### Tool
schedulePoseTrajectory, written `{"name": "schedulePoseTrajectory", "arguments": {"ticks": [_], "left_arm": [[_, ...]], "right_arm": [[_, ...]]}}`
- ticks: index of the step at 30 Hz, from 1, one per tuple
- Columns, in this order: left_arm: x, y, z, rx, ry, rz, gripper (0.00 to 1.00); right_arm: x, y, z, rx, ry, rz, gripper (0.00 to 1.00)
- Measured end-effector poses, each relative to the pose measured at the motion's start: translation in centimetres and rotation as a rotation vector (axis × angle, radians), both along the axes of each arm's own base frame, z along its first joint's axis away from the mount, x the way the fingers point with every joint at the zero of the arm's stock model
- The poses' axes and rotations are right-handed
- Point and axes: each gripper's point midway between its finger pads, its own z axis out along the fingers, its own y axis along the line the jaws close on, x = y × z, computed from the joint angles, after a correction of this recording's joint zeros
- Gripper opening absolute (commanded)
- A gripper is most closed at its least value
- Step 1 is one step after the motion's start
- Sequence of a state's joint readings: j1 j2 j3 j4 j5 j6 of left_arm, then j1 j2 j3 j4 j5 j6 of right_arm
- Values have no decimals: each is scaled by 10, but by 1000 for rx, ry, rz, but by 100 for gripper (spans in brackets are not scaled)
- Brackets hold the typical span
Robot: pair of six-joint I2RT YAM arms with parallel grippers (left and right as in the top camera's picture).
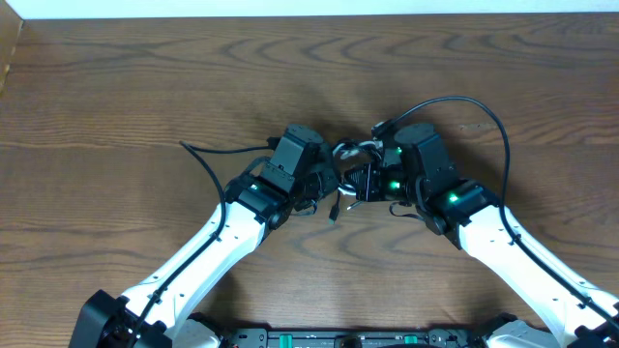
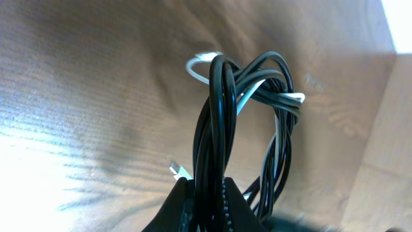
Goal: Untangle cables
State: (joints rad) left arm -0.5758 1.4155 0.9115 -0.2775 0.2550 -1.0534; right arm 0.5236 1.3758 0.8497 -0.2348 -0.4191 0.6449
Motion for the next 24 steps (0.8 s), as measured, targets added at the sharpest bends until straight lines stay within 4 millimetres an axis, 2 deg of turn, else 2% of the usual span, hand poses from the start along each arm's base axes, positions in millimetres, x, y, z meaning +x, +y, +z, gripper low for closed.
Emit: {"name": "schedulePoseTrajectory", "arguments": {"ticks": [8,16,24], "left_arm": [[-14,-9,-1,10,-17,-165,8],[-12,-7,-2,36,-43,-179,8],[-9,-3,-3,65,-64,-175,7]], "right_arm": [[11,-4,4,3,-30,-46,1],[11,-6,3,-5,-32,-33,3],[-1,-10,-6,-85,-102,119,41]]}}
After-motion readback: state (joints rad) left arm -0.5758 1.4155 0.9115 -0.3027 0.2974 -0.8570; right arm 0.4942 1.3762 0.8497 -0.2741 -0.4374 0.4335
